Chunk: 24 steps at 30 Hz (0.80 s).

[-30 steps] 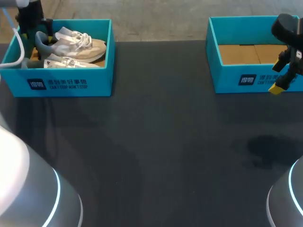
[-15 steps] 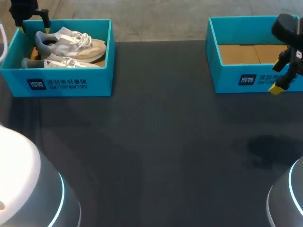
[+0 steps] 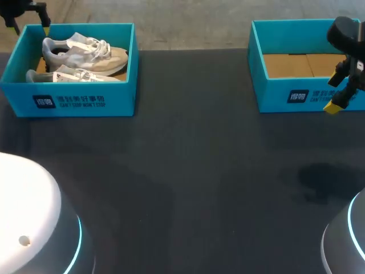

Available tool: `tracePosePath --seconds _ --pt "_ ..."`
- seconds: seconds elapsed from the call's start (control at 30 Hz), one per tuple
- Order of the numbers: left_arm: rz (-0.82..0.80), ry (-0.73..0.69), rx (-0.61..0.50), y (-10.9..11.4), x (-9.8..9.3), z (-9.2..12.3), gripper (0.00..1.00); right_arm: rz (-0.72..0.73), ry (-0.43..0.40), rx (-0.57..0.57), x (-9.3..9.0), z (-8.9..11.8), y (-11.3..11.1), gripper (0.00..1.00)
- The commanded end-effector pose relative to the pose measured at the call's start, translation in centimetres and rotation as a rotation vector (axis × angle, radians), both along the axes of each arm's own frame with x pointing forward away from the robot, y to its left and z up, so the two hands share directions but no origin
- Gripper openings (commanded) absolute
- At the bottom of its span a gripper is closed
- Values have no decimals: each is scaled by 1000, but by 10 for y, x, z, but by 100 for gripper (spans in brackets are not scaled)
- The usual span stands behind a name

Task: Take the shoe out of the shoebox, open the shoe tongue, remove and reinsert the insole, then place the shoe into the shoebox

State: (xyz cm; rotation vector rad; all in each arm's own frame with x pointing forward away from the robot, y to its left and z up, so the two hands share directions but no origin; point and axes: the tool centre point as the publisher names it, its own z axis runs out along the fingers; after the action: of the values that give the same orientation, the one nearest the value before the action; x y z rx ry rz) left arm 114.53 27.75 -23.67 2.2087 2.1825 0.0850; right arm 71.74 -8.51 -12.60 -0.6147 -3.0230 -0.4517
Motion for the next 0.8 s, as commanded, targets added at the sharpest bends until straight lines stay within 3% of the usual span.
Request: tracePosePath --seconds 0.03,0.57,0.8 --pt "19 -24 15 -1 -19 9 100 -1 5 -3 2 0 1 100" --pt "19 -24 15 -1 -19 9 100 -1 5 -3 2 0 1 100" --pt "-51 -3 29 -4 -45 2 100 -1 5 -3 2 0 1 100"
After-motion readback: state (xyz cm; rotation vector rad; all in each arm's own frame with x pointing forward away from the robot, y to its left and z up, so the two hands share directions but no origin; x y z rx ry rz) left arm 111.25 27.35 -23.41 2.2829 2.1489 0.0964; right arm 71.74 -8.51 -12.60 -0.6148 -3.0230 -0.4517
